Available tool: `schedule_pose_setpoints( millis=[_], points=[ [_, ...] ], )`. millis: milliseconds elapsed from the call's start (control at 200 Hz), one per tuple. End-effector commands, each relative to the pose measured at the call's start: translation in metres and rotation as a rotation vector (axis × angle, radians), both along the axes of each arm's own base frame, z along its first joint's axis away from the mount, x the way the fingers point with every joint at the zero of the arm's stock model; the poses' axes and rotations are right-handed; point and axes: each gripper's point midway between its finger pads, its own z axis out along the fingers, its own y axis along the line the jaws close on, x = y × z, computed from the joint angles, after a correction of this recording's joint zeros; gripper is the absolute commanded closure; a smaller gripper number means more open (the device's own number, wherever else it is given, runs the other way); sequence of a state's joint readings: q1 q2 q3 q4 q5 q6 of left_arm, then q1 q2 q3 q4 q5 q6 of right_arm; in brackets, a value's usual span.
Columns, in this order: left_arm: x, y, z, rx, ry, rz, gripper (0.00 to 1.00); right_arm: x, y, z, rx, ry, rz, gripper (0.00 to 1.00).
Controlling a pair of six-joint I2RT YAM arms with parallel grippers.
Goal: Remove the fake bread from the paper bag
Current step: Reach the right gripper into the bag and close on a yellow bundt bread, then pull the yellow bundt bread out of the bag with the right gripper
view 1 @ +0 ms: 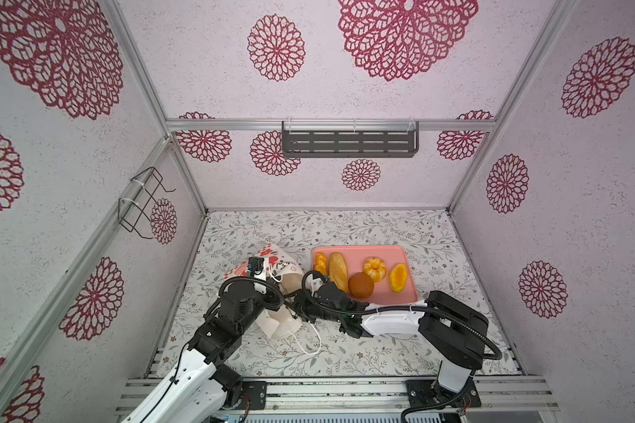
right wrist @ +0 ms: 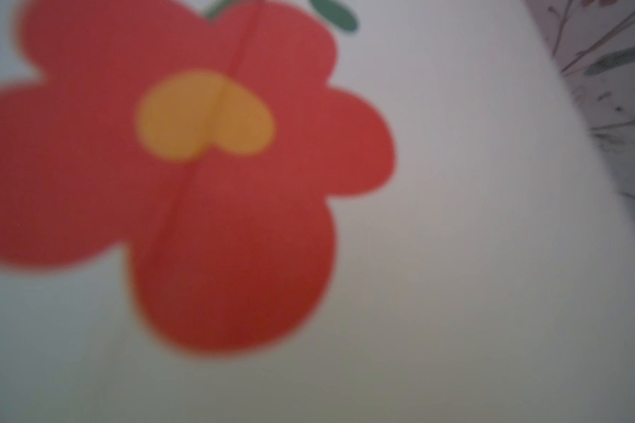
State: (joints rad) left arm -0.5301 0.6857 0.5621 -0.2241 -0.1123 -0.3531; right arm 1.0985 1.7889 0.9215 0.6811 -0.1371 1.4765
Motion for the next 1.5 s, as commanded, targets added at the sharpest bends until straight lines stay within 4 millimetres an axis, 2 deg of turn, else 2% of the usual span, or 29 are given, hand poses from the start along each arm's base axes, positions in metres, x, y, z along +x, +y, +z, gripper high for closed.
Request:
schedule_pose_setpoints(
  millis=[0,240,555,766,1001,1101,1196,1316,1396,1496],
  points=[
    [0.002,-0.002,0.014,-0.039,-0.031,-0.004,1.00,0.009,0.010,0.038,0.105,-0.067,0.010,0.57],
    [0.001,-0.004,0.012,-0.039,-0.025,-0.013,1.00,0.017,0.018,0.038,0.143,-0.060,0.007,0.57],
    [0.001,-0.004,0.008,-0.038,-0.019,-0.015,1.00,0.015,0.027,0.056,0.233,-0.064,0.042,0.59],
    [0.002,-0.005,0.008,-0.045,-0.017,-0.019,1.00,0.015,0.030,0.047,0.218,-0.060,0.059,0.58],
    [0.001,-0.007,0.008,-0.048,-0.014,-0.028,1.00,0.029,0.029,0.030,0.164,-0.054,0.041,0.59],
    [0.001,-0.008,0.007,-0.053,-0.008,-0.029,1.00,0.037,0.028,0.028,0.155,-0.060,0.036,0.69],
    [0.001,-0.008,0.007,-0.062,-0.004,-0.025,1.00,0.038,0.027,0.039,0.169,-0.083,0.046,0.83],
    [0.005,-0.001,0.008,-0.087,0.001,0.033,1.00,0.021,0.021,0.054,0.150,-0.124,0.084,1.00],
    [0.006,0.004,0.008,-0.096,0.000,0.063,1.00,0.003,0.010,0.057,0.120,-0.139,0.103,1.00],
    [0.008,0.010,0.009,-0.111,-0.007,0.110,1.00,-0.018,-0.009,0.050,0.044,-0.146,0.124,1.00]
  ],
)
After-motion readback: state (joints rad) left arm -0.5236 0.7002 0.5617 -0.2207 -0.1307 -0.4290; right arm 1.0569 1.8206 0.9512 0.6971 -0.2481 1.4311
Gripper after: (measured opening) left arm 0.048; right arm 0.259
